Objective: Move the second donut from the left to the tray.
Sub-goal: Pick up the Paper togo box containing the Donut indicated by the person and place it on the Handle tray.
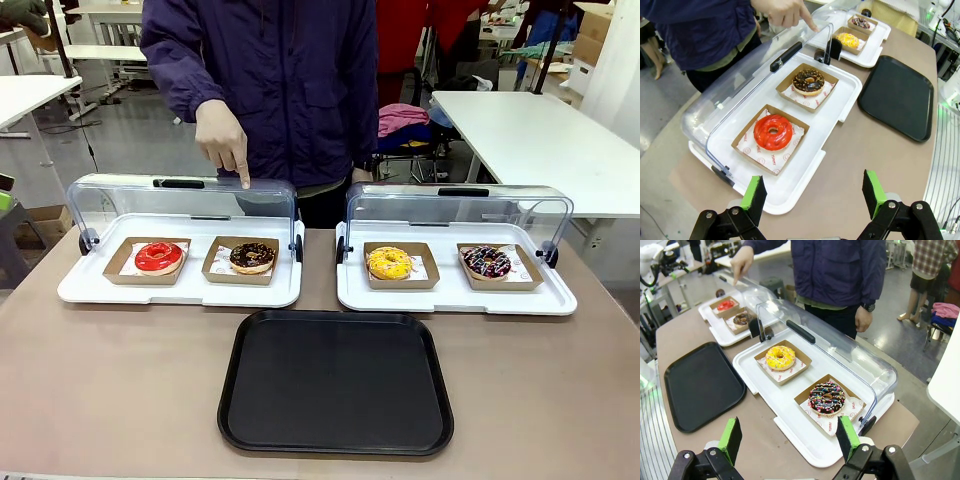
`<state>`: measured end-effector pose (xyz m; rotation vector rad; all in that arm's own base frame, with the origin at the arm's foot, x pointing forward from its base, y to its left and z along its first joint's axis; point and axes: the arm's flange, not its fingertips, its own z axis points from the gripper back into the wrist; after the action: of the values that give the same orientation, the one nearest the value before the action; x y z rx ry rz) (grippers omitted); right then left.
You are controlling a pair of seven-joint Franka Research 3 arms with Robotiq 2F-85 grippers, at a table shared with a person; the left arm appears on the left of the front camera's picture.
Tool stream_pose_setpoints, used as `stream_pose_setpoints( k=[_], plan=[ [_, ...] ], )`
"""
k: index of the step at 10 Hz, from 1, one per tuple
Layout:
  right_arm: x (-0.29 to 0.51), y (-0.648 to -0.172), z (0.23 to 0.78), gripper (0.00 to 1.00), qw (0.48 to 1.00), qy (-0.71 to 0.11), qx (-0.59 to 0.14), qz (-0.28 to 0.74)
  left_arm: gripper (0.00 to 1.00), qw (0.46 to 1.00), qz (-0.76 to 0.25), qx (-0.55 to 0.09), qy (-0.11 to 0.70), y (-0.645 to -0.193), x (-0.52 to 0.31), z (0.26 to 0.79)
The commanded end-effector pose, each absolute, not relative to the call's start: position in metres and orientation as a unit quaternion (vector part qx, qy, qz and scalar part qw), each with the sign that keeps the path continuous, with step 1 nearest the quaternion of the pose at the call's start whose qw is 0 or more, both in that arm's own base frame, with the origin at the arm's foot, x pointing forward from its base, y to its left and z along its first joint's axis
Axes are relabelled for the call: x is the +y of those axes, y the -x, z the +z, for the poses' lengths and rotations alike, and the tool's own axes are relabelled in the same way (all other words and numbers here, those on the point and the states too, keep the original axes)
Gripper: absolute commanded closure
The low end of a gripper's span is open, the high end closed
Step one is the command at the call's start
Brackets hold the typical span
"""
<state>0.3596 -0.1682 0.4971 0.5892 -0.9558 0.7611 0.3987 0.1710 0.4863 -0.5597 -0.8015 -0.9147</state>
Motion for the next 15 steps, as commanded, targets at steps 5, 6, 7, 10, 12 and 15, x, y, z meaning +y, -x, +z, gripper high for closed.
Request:
stream_pose_setpoints(
  k=[5,6,7,10,12,15],
  plan=[
    [-0.168,-0.363,0.497,0.0,0.767,-0.272,-0.459,0.356,0.0,0.784,-0.437,-0.365,0.247,-0.409,0.166,0.506],
    [-0.168,-0.363,0.497,0.0,0.767,-0.272,-0.459,0.356,0.0,0.784,-0.447,-0.357,0.241,-0.421,0.157,0.528],
    [-0.168,-0.363,0.497,0.0,0.767,-0.272,-0.459,0.356,0.0,0.785,-0.458,-0.344,0.235,-0.429,0.147,0.547],
    [-0.168,-0.363,0.497,0.0,0.767,-0.272,-0.459,0.356,0.0,0.771,-0.549,-0.279,0.164,-0.445,0.073,0.582],
    [-0.168,-0.363,0.497,0.0,0.767,-0.272,-0.459,0.356,0.0,0.742,-0.618,-0.23,0.118,-0.441,0.004,0.579],
    [-0.168,-0.363,0.497,0.0,0.767,-0.272,-0.459,0.356,0.0,0.691,-0.701,-0.165,0.069,-0.422,-0.087,0.534]
  ],
)
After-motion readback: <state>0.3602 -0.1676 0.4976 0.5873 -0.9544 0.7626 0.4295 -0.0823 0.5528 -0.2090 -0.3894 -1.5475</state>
